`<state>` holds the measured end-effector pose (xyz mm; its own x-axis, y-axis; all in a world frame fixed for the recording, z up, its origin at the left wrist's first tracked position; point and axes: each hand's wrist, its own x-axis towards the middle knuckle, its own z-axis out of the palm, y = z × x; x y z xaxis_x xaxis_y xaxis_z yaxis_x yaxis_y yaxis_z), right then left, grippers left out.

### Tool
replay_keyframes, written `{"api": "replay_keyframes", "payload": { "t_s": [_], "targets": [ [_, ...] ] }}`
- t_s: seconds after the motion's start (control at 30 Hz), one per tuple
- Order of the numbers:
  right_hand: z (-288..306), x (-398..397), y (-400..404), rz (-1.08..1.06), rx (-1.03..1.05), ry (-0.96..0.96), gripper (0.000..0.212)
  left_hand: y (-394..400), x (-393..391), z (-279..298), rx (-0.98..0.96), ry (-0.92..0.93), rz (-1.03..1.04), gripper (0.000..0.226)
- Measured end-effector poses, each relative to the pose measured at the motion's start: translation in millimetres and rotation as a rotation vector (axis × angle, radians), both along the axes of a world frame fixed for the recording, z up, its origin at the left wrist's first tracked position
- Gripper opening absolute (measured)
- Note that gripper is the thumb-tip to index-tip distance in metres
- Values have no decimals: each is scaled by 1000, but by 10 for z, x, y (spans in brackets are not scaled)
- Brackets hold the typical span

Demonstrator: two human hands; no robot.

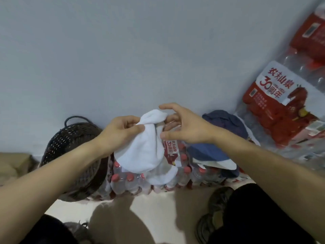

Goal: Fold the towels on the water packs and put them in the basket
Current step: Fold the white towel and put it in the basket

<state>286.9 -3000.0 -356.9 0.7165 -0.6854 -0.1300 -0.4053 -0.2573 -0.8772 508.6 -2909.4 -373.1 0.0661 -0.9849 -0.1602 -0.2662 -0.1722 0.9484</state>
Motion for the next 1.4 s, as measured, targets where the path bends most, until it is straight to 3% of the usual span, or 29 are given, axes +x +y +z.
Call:
{"api": "replay_keyframes", "payload": {
  "t_s": [0.17,0.3,0.37,0.43,0.7,0.83,0.93,1.03,1.13,1.2,1.33,1.4],
  "targets": [
    [-491,259,100,-55,7,66,86,-39,338,-258,31,-31,61,16],
    [-670,404,28,-92,695,-42,51,-143,435,-395,18,27,144,18],
    [-725,448,-9,-70,878,-62,56,-202,435,-420,2,95,183,18],
    [-779,494,-39,-98,933,-107,60,-261,425,-435,8,158,206,19],
    [-672,532,-214,-422,745,-369,27,-271,231,-658,156,93,-3,23],
    [-574,404,-258,-266,151,-147,3,-214,201,-711,235,-280,-184,28],
    [-494,293,-319,-66,-23,-14,11,-243,250,-621,108,-500,-145,39],
    [-408,229,-314,71,-34,11,22,-284,193,-482,-123,-403,-144,64],
    [-354,199,-287,93,-12,-7,25,-307,57,-373,-244,-310,-229,71],
    [-336,186,-273,86,-7,-35,25,-337,-16,-366,-247,-269,-278,65],
    [-326,153,-285,39,-53,-49,15,-390,-11,-348,-223,-307,-292,24],
    [-328,126,-308,27,-54,-34,12,-409,56,-333,-212,-314,-275,13]
  ]
}}
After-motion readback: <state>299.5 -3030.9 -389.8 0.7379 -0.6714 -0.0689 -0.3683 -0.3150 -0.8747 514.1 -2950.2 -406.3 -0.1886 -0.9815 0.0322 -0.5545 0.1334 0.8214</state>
